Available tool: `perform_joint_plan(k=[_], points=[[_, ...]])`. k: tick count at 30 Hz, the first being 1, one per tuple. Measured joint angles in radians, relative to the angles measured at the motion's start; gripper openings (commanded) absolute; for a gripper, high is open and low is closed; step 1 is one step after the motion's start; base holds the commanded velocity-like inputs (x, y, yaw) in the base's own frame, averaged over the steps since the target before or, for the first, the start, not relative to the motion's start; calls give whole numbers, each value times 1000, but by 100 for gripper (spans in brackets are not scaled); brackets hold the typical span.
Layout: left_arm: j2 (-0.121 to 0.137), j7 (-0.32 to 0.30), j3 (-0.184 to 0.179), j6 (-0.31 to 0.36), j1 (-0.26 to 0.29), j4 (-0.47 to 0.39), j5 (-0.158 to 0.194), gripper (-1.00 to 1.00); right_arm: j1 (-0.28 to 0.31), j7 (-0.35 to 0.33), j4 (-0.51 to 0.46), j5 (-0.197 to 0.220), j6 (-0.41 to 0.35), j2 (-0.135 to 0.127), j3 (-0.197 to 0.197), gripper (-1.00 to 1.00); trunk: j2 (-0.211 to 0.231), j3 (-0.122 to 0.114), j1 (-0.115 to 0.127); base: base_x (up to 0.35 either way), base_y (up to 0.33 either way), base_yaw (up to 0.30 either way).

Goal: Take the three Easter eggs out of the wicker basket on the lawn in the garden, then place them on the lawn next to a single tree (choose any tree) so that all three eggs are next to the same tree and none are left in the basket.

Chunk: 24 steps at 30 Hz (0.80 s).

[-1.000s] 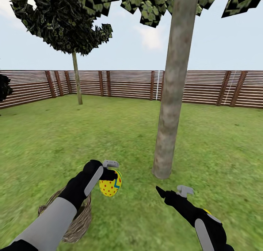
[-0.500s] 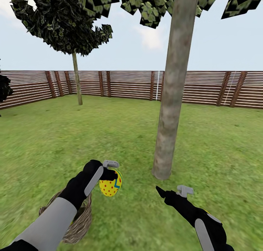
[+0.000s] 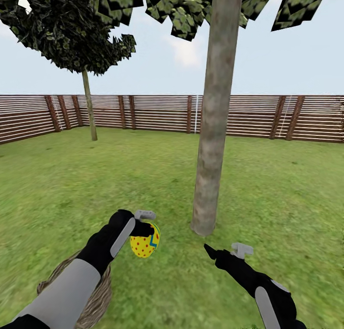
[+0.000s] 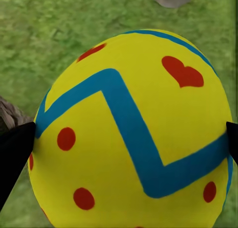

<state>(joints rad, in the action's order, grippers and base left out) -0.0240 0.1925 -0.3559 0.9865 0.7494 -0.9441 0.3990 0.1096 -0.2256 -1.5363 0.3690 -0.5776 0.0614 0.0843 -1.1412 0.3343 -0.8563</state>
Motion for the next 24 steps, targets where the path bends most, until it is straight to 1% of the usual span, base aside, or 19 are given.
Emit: perform_joint_plan(k=[8, 18, 24], points=[[0, 0, 0, 0, 0, 0, 0, -100, 0, 0, 1, 0, 0, 0, 0, 100, 0, -6, 0, 0, 0, -178], [1, 0, -1, 0, 0, 0, 0, -100, 0, 0, 2, 0, 0, -1, 0, 100, 0, -16, 0, 0, 0, -231], [1, 0, -19, 0, 0, 0, 0, -100, 0, 0, 2, 0, 0, -1, 0, 100, 0, -22, 0, 0, 0, -238]])
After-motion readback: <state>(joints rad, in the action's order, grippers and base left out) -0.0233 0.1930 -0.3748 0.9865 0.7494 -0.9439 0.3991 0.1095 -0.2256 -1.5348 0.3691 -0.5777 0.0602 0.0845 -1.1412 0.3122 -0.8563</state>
